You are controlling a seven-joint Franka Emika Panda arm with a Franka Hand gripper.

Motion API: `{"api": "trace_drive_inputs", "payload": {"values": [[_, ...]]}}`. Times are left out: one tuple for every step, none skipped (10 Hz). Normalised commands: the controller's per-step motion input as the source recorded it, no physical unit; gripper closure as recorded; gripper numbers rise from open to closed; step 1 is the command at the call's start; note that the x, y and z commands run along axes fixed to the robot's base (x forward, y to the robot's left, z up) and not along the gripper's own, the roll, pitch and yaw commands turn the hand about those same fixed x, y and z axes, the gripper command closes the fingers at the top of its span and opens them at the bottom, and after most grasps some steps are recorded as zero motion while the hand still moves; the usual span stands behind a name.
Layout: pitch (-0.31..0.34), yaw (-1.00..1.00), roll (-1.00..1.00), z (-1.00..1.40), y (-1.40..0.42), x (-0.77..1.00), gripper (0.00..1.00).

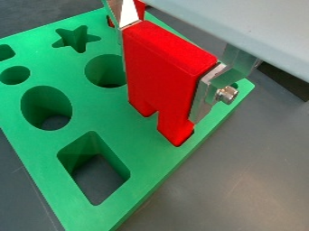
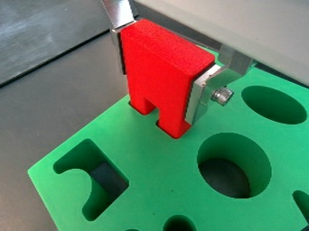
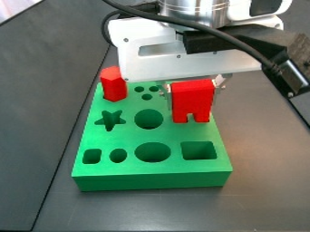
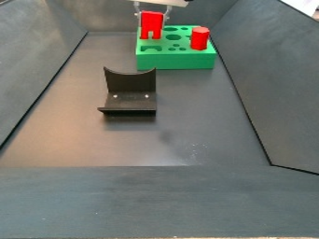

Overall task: Pick up the double-square object. Move up. Place the double-square object on the fixture. Regrasp the double-square object. Move to above the board. Insert the double-square object.
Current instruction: Insert the double-square object.

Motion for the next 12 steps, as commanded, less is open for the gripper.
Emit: {"api": "trace_drive_inputs", "payload": {"values": [[0.0, 0.0, 0.34, -0.7, -0.16, 0.02, 1.0], [0.031, 0.16, 0.46, -0.38, -0.35, 0.14, 1.0], [0.209, 0.0, 0.47, -0.24, -0.28, 0.42, 1.0], [0.29, -0.11, 0.34, -0.37, -0.29, 0.48, 1.0], [0.283, -0.24, 0.04, -0.6, -0.01, 0.37, 1.0], [0.281, -0.23, -0.04, -0.63, 0.09, 0.29, 1.0], [0.269, -0.29, -0.08, -0.62, 0.08, 0.12, 1.0], [0.269, -0.31, -0.11, -0.61, 0.16, 0.17, 1.0], [0.157, -0.3, -0.06, -0.83, 0.25, 0.04, 1.0], [-0.014, 0.0, -0.08, -0.11, 0.16, 0.0, 1.0], [-0.011, 0.0, 0.0, 0.0, 0.0, 0.0, 1.0], [0.0, 0.0, 0.0, 0.0, 0.0, 0.0, 1.0]]}}
